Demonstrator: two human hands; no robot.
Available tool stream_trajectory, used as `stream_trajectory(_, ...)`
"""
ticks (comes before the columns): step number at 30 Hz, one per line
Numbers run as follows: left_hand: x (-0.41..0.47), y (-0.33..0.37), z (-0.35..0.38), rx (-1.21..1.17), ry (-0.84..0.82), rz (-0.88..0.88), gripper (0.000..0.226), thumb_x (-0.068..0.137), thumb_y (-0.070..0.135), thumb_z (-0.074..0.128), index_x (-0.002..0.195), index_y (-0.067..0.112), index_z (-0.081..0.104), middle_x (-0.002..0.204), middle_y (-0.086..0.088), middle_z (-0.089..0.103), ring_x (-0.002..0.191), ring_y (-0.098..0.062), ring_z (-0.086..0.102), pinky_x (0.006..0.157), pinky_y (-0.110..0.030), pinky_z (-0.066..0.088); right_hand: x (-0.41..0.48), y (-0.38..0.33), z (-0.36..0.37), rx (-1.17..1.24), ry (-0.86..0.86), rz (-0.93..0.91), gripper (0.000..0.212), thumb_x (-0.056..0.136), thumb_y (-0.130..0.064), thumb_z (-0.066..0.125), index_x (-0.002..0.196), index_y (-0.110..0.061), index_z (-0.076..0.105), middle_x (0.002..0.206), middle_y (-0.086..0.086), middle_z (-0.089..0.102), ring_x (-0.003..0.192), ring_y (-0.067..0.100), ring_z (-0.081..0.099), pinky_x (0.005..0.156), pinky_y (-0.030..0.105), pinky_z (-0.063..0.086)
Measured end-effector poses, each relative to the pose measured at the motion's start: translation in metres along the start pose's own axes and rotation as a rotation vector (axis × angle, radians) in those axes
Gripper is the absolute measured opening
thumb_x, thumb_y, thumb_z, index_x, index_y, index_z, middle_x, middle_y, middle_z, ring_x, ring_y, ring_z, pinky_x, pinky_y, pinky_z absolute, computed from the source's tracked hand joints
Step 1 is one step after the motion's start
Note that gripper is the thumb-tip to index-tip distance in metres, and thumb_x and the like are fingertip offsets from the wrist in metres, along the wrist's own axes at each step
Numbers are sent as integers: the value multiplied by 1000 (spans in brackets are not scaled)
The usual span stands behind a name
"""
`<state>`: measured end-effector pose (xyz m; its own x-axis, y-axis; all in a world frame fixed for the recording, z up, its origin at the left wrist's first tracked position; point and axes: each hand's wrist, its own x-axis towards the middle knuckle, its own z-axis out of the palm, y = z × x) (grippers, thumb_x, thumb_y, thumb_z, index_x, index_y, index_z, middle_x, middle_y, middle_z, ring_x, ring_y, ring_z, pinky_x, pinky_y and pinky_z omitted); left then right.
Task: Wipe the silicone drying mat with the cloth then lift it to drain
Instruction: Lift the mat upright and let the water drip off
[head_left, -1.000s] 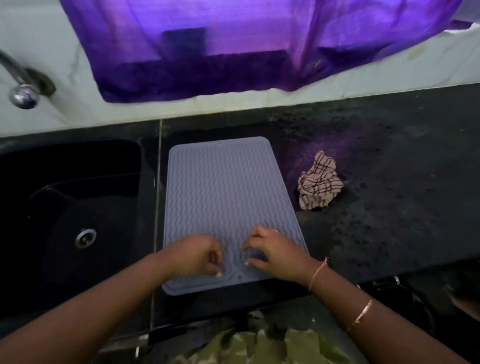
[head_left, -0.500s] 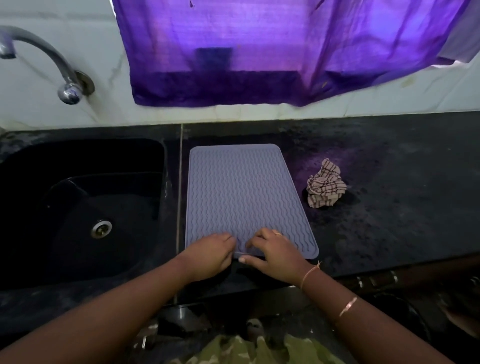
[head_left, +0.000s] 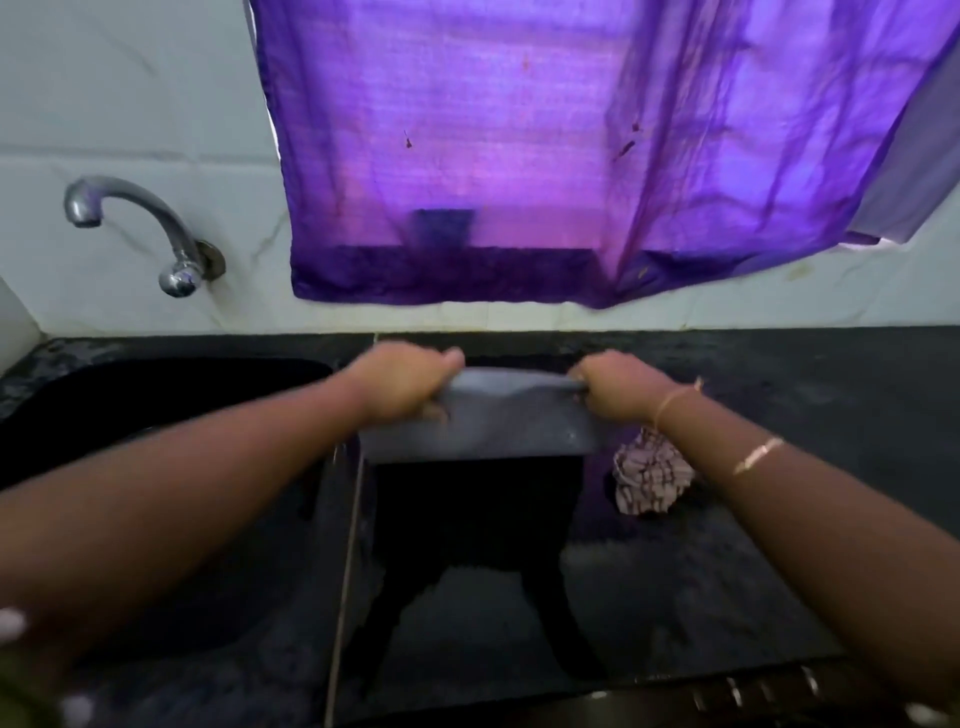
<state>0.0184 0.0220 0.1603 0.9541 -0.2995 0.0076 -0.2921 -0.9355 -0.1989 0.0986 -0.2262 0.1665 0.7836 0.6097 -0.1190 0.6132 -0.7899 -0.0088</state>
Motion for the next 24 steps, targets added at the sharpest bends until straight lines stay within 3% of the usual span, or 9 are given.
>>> stream_trajectory(4, 46, -63, -67, -2, 218, -213, 17, 85, 16, 59, 98, 4, 60, 103, -20, 60, 97, -36, 59, 75, -37, 45, 59, 10, -90, -12, 242, -19, 21, 83, -5, 53, 98, -7, 68, 108, 22, 66, 101, 36, 60, 80, 35, 45)
stream_trajectory(9, 76, -113, -126, 96, 516, -241, 20, 82, 0, 55, 98, -4, 67, 103, -26, 54, 91, -44, 55, 74, -46, 48, 104, 25, -175, -15, 432, -7, 26, 79, 0, 50, 96, -8, 68, 106, 23, 66, 100, 37, 59, 76, 35, 44)
stream_trajectory(13, 95, -130, -155, 142, 491, -352, 28, 87, 1, 47, 111, 5, 59, 106, -22, 61, 96, -39, 58, 69, -37, 40, 125, 31, -209, -57, 530, -14, 28, 79, 2, 48, 94, -13, 67, 108, 19, 65, 98, 36, 58, 71, 32, 38)
stream_trajectory(16, 103, -139, -165, 174, 503, -353, 27, 89, 1, 45, 115, 4, 54, 104, -24, 62, 94, -39, 59, 71, -41, 41, 137, 39, -220, -89, 609, -35, 27, 77, 1, 47, 89, -17, 63, 107, 18, 65, 97, 37, 58, 68, 32, 36)
stream_trajectory(24, 117, -145, -199, 179, 567, -410, 34, 86, -4, 46, 118, 1, 54, 105, -33, 60, 98, -45, 56, 72, -41, 39, 142, 49, -245, -112, 749, -33, 32, 82, -2, 47, 106, -13, 65, 114, 21, 63, 105, 40, 56, 79, 39, 44)
